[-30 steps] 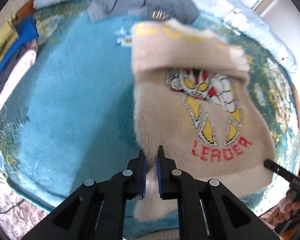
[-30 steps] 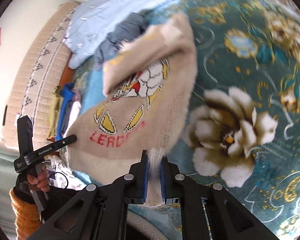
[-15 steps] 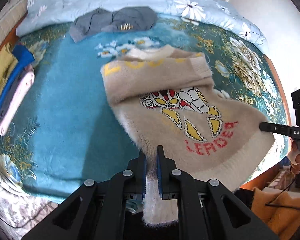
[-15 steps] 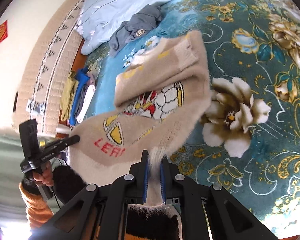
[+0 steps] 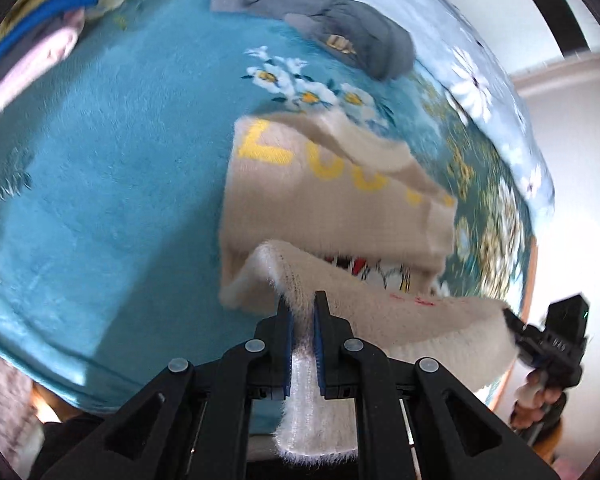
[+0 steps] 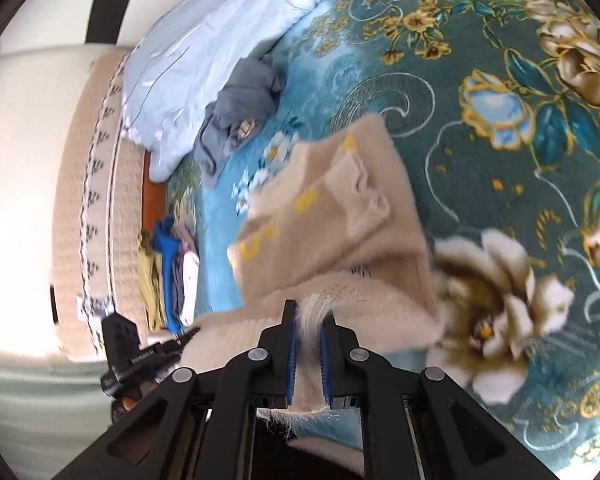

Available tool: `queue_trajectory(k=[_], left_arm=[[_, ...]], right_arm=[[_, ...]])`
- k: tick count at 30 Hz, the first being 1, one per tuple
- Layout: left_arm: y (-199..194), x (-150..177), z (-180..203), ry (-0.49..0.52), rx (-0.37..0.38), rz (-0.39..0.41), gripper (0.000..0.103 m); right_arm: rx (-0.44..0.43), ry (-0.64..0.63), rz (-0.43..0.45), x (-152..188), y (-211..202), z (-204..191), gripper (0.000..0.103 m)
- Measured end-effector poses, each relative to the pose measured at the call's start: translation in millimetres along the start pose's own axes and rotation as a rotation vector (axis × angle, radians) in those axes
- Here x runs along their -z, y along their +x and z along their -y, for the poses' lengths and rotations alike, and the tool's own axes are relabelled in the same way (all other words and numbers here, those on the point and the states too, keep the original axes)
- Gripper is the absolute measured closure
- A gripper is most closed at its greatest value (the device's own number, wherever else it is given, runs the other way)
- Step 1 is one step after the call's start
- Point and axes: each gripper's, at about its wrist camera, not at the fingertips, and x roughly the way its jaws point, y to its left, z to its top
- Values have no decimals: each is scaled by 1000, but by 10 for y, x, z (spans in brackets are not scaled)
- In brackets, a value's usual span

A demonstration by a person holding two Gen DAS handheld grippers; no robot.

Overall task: Fold clothes
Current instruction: 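Lift the hem with both grippers and fold it toward the collar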

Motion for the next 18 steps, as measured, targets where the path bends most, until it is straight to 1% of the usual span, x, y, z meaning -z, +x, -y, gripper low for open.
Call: queue_trajectory(k=[4,7,9,13,15,18], left_arm=[[152,-239,-91,-122,44,-9,93],[274,-363,-184,-204,78,-22,93],[349,-424,-230,-230,96,-18,93],[496,-529,-328,-268,125,-25,91],[555,-570,-404,-311,159,-29,89],[628,-620,-512,-369,213,-28,89]], right_arm=[[-3,53,7,-320,186,35,93],[-5,99,11,-465,314,92,92],[3,113,17,-545,389,106,90],[15,144,16,-694,521,159,90],[25,159,18,-752,577,180,90],[25,181,24,-808,617,194,90]])
